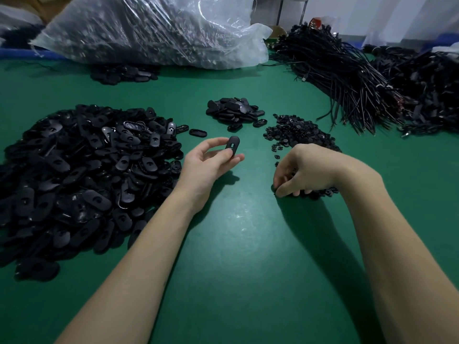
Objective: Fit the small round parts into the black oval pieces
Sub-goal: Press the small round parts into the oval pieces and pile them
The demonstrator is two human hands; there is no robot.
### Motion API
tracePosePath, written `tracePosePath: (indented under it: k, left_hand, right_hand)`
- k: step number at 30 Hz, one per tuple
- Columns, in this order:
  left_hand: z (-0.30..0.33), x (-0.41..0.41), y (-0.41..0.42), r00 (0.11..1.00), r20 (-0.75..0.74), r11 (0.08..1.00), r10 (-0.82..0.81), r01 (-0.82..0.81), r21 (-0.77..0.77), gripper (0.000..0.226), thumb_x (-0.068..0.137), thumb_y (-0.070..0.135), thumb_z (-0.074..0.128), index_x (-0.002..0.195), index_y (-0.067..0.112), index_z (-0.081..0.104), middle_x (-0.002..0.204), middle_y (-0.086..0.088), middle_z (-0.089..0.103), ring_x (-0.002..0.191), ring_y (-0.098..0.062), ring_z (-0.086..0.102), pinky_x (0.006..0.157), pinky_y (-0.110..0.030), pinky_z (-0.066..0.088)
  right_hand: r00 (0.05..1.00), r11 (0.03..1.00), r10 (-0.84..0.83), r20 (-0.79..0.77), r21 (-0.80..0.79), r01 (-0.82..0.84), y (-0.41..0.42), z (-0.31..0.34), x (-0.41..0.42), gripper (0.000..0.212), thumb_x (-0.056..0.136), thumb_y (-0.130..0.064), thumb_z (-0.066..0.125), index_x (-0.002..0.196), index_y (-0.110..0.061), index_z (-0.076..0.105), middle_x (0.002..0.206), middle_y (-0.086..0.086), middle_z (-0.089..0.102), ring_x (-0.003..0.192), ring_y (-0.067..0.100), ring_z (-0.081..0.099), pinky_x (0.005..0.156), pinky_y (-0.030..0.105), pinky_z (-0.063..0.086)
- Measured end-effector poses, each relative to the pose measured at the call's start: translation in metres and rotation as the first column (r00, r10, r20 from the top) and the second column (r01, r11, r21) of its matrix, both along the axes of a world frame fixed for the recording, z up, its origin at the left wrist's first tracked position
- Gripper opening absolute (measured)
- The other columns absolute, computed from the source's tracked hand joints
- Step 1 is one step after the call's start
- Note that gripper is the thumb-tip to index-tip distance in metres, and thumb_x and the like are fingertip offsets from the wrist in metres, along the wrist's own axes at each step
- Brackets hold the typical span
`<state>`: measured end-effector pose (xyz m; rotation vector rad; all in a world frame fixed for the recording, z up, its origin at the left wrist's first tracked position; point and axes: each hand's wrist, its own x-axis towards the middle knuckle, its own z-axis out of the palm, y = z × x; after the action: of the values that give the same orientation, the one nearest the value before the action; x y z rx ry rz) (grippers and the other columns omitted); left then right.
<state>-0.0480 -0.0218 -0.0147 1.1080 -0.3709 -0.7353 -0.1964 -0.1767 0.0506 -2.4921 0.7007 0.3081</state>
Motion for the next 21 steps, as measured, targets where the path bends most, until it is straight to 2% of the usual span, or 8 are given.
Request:
tracePosePath:
  k: [3, 6, 8, 10, 13, 16, 21]
  left_hand:
    - [0.001, -0.001, 0.0, 0.999, 0.02, 1.0, -0.025, 0.025, 0.002, 0.021, 0.094, -0.003, 0.063, 0.111, 0.008, 0.071, 0.108, -0.015, 0.074, 0.099, -0.026, 0.075, 0.081, -0.023, 0.059]
    - [0.002, -0.001, 0.002, 0.999, 0.021, 0.999, -0.045, 0.045, -0.002, 0.021, 0.093, -0.003, 0.064, 0.11, 0.008, 0.07, 0.099, -0.013, 0.077, 0.098, -0.027, 0.075, 0.08, -0.022, 0.059]
    - [0.002, -0.001, 0.002, 0.998, 0.032, 0.998, -0.058, 0.058, -0.005, 0.022, 0.093, -0.003, 0.065, 0.112, 0.006, 0.068, 0.096, -0.014, 0.078, 0.097, -0.027, 0.075, 0.08, -0.022, 0.058]
    - [0.001, -0.001, 0.002, 0.998, 0.037, 0.998, -0.058, 0.058, -0.008, 0.021, 0.094, -0.004, 0.064, 0.114, 0.002, 0.065, 0.094, -0.015, 0.077, 0.096, -0.028, 0.075, 0.08, -0.022, 0.058]
    - [0.001, -0.001, 0.002, 0.998, 0.033, 0.998, -0.062, 0.062, -0.016, 0.02, 0.092, -0.002, 0.066, 0.113, -0.001, 0.063, 0.094, -0.017, 0.077, 0.095, -0.028, 0.076, 0.079, -0.021, 0.058]
    - [0.002, 0.0, 0.003, 0.996, 0.018, 0.996, -0.085, 0.086, -0.036, 0.027, 0.085, 0.006, 0.074, 0.11, -0.001, 0.067, 0.098, -0.016, 0.077, 0.096, -0.028, 0.075, 0.079, -0.021, 0.058]
    - [0.001, -0.001, 0.003, 0.995, 0.028, 0.993, -0.099, 0.1, -0.057, 0.037, 0.074, 0.019, 0.077, 0.105, 0.002, 0.071, 0.1, -0.013, 0.078, 0.094, -0.025, 0.076, 0.078, -0.02, 0.058]
  right_hand:
    - [0.998, 1.0, -0.003, 0.066, 0.016, 0.002, 0.0, 0.0, -0.001, 0.007, 0.086, -0.024, 0.081, 0.082, -0.024, 0.075, 0.069, -0.003, 0.076, 0.056, 0.004, 0.066, 0.054, 0.015, 0.049]
    - [0.96, 0.994, -0.051, 0.274, 0.104, 0.023, 0.0, -0.002, 0.0, 0.006, 0.087, -0.023, 0.082, 0.089, -0.024, 0.077, 0.075, -0.008, 0.077, 0.059, 0.007, 0.067, 0.061, 0.013, 0.05]
    - [0.905, 0.98, -0.121, 0.407, 0.192, 0.044, 0.002, -0.005, 0.002, 0.007, 0.087, -0.022, 0.082, 0.093, -0.023, 0.078, 0.07, -0.009, 0.076, 0.054, 0.007, 0.062, 0.057, 0.01, 0.046]
    - [0.862, 0.958, -0.196, 0.467, 0.277, 0.068, 0.006, -0.008, 0.005, 0.009, 0.086, -0.024, 0.083, 0.093, -0.022, 0.078, 0.071, -0.005, 0.076, 0.051, 0.007, 0.058, 0.051, 0.011, 0.043]
    - [0.829, 0.899, -0.312, 0.464, 0.425, 0.1, 0.01, -0.012, 0.009, 0.013, 0.086, -0.026, 0.082, 0.096, -0.021, 0.075, 0.088, -0.001, 0.08, 0.053, 0.008, 0.06, 0.047, 0.014, 0.042]
    - [0.809, 0.831, -0.395, 0.436, 0.544, 0.113, 0.013, -0.014, 0.013, 0.011, 0.088, -0.025, 0.08, 0.096, -0.023, 0.072, 0.096, -0.002, 0.08, 0.055, 0.008, 0.062, 0.046, 0.015, 0.04]
    - [0.757, 0.739, -0.503, 0.418, 0.662, 0.125, 0.013, -0.018, 0.015, 0.01, 0.086, -0.021, 0.083, 0.082, -0.029, 0.077, 0.08, -0.005, 0.073, 0.047, 0.007, 0.053, 0.043, 0.015, 0.038]
